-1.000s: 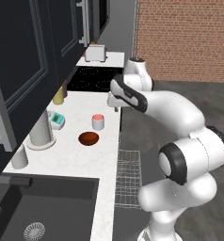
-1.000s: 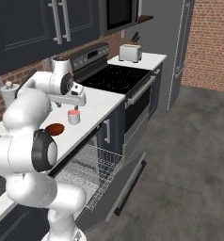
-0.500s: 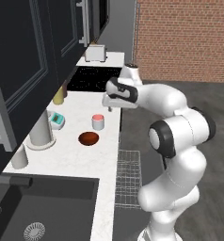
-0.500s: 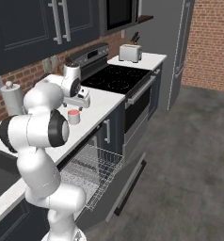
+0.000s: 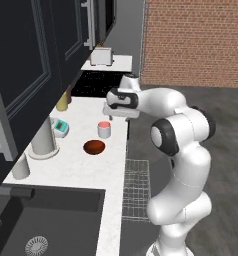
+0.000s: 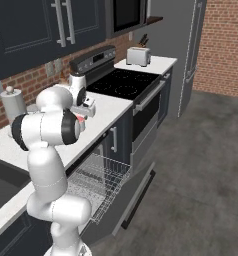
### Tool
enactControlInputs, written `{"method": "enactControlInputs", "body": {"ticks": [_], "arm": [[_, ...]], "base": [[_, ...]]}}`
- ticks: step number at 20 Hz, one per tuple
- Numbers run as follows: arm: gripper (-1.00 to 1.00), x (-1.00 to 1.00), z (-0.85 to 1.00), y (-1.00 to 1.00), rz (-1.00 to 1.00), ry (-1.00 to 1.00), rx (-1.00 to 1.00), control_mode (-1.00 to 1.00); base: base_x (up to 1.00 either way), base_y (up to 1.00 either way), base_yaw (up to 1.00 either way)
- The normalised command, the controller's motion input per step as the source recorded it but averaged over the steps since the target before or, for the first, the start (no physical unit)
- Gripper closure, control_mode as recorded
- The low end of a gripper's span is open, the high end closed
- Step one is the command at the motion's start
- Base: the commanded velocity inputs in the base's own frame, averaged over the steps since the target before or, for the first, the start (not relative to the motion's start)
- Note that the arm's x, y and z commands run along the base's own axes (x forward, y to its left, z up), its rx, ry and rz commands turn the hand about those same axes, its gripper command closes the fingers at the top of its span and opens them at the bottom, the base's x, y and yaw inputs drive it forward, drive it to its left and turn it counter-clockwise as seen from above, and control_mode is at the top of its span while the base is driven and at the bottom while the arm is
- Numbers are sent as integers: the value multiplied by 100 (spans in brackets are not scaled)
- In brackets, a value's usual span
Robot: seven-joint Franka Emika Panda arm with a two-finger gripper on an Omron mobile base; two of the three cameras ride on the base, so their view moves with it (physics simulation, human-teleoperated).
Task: Pick up the cup and bowl from the counter, place them in the dishwasher, and close the dishwasher door.
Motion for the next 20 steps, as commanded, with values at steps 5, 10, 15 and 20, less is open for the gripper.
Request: {"method": "enactControlInputs", "body": {"ticks": [5, 10, 15, 20], "arm": [[-100, 34, -22, 0, -6, 0, 0, -100], [-100, 32, -29, 9, -6, 0, 0, -100], [-100, 31, -31, 17, -4, 0, 0, -100], [-100, 37, -24, 15, -2, 0, 0, -100]], "base": [[0, 0, 0], [0, 0, 0], [0, 0, 0], [0, 0, 0]]}}
